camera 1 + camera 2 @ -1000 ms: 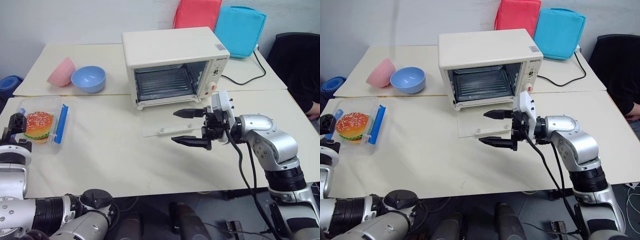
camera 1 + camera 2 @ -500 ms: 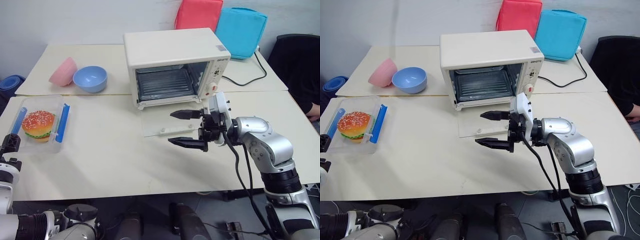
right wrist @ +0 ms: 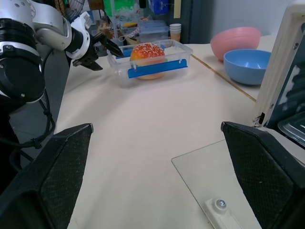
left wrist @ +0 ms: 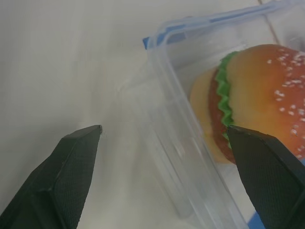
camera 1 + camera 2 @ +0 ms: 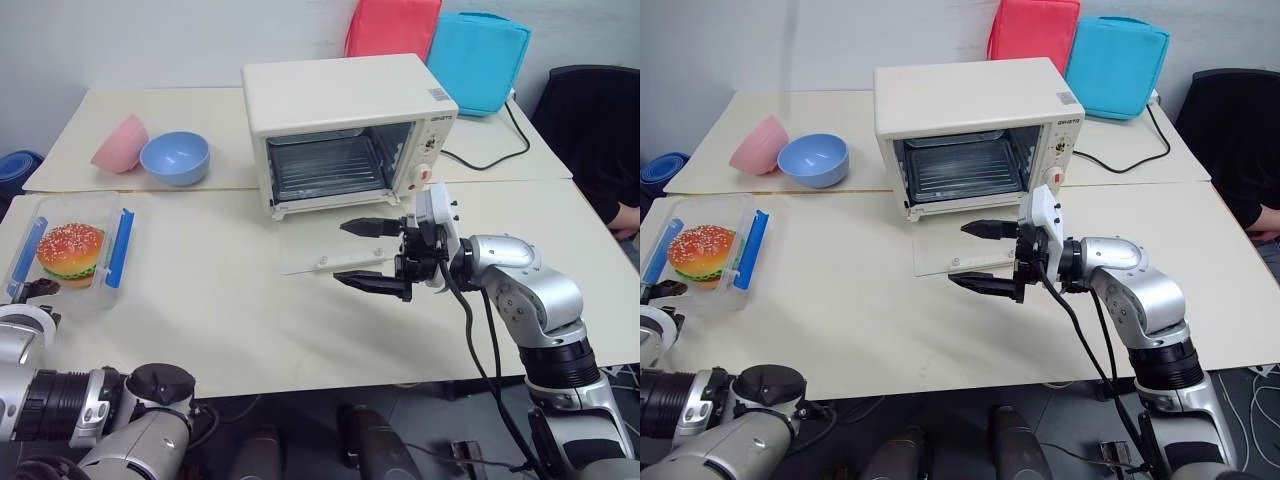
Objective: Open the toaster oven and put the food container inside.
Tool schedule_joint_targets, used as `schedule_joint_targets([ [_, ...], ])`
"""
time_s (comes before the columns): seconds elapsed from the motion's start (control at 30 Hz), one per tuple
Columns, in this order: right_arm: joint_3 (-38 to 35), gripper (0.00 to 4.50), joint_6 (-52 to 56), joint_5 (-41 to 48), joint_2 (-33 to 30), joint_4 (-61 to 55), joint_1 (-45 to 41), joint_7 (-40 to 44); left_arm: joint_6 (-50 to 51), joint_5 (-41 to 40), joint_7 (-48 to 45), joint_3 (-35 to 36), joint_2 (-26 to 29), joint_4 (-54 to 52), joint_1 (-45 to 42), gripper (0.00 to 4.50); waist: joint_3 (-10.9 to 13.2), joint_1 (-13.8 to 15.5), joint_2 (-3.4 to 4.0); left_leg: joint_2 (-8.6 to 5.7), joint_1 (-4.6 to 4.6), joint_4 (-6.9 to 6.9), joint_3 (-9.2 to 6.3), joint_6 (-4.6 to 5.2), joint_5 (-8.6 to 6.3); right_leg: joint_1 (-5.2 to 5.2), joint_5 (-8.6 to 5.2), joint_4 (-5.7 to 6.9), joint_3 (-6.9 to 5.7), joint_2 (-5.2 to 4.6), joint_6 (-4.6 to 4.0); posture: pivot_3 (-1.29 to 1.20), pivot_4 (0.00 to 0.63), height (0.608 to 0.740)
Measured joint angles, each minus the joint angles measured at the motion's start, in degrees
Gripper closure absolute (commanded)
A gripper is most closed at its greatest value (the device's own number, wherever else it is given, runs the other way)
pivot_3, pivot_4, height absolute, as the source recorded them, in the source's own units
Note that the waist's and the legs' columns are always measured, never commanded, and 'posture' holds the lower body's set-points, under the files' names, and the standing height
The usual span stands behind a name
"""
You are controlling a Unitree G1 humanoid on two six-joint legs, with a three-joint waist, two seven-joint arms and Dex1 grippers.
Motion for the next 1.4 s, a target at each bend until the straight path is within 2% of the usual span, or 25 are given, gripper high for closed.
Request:
schedule_joint_targets([
  [0.33,-0.33,0.00,0.23,0.43,-0.47,-1.60,0.39,-1.68,0.00,4.95,-2.50,-2.95,5.24,6.80,-2.63,3.78,0.00,-0.23,0.00,0.04,0.01,-0.04,0.00,-0.01,-0.01,-0.03,0.00,0.01,-0.01,0.00,0.00,0.00,0.150,0.740],
  [0.43,-0.48,0.00,0.34,0.60,-0.68,-1.60,0.43,-1.96,0.12,6.71,-3.27,-4.05,6.63,10.07,-2.46,4.33,0.00,-0.23,0.00,0.03,0.00,-0.04,0.00,-0.01,-0.01,-0.03,0.00,0.00,-0.01,-0.02,0.00,0.00,0.150,0.740],
  [0.5,-0.78,0.00,0.57,0.80,-0.85,-1.61,0.42,-2.01,0.09,6.79,-4.66,-5.62,7.91,11.79,-1.20,4.36,0.02,-0.24,-0.05,0.06,0.00,-0.04,-0.02,-0.02,-0.01,-0.04,0.00,0.00,-0.02,-0.01,0.00,0.00,0.150,0.740],
  [0.6,-2.09,0.00,2.32,1.90,-1.98,-1.62,0.43,-1.86,0.07,4.49,-11.39,-13.47,13.76,16.96,4.00,4.36,0.02,-0.34,-0.05,0.06,0.00,-0.07,-0.01,-0.02,-0.01,-0.08,-0.03,0.03,-0.01,-0.04,-0.05,0.00,0.150,0.740],
  [0.8,-4.56,0.00,5.05,4.49,-4.96,-2.02,1.48,-0.61,-2.93,-6.74,-32.22,-31.54,25.10,22.77,13.25,4.36,0.02,-0.02,-0.05,0.07,-0.06,-0.13,-0.14,-0.02,-0.02,-0.08,-0.12,-0.05,0.05,-0.19,-0.21,0.00,0.150,0.740],
  [0.93,-5.54,0.00,5.03,4.41,-6.95,-2.65,3.82,-0.80,-2.45,-11.91,-39.65,-39.20,27.85,21.12,13.47,4.36,0.02,0.28,-0.05,0.07,-0.17,-0.28,-0.27,-0.01,-0.01,-0.10,-0.14,-0.21,0.08,-0.25,-0.24,0.00,0.150,0.740],
  [1.0,-7.17,0.00,5.15,4.56,-7.86,-3.15,4.77,-1.13,-1.04,-14.63,-41.00,-42.03,27.30,18.82,11.58,4.36,0.02,0.39,-0.05,0.07,-0.37,-0.27,-0.42,0.00,0.00,-0.15,-0.13,-0.35,-0.02,-0.27,-0.22,0.00,0.150,0.740],
  [1.1,-10.62,0.00,5.45,5.26,-10.13,-4.20,7.05,-2.07,-0.38,-17.45,-38.74,-46.60,22.60,16.09,6.45,4.36,0.02,0.57,-0.03,-0.01,-0.60,-0.26,-0.56,0.05,0.01,-0.20,-0.08,-0.50,-0.13,-0.37,-0.14,0.00,0.150,0.740],
  [1.13,-12.20,0.00,5.46,5.49,-11.06,-4.42,8.66,-2.34,-0.33,-18.08,-36.31,-48.69,19.36,15.96,4.01,4.36,0.02,0.76,-0.03,-0.04,-0.65,-0.26,-0.59,0.07,0.00,-0.20,-0.07,-0.50,-0.15,-0.39,-0.12,0.00,0.150,0.740],
  [1.4,-17.15,0.00,5.70,5.61,-12.99,-5.17,13.32,-4.56,0.08,-18.75,-22.91,-57.60,3.94,19.05,-8.05,4.36,0.02,0.36,-0.03,-0.05,-0.70,-0.24,-0.45,0.10,0.00,-0.23,0.01,-0.45,-0.07,-0.26,0.02,0.00,0.150,0.740],
])
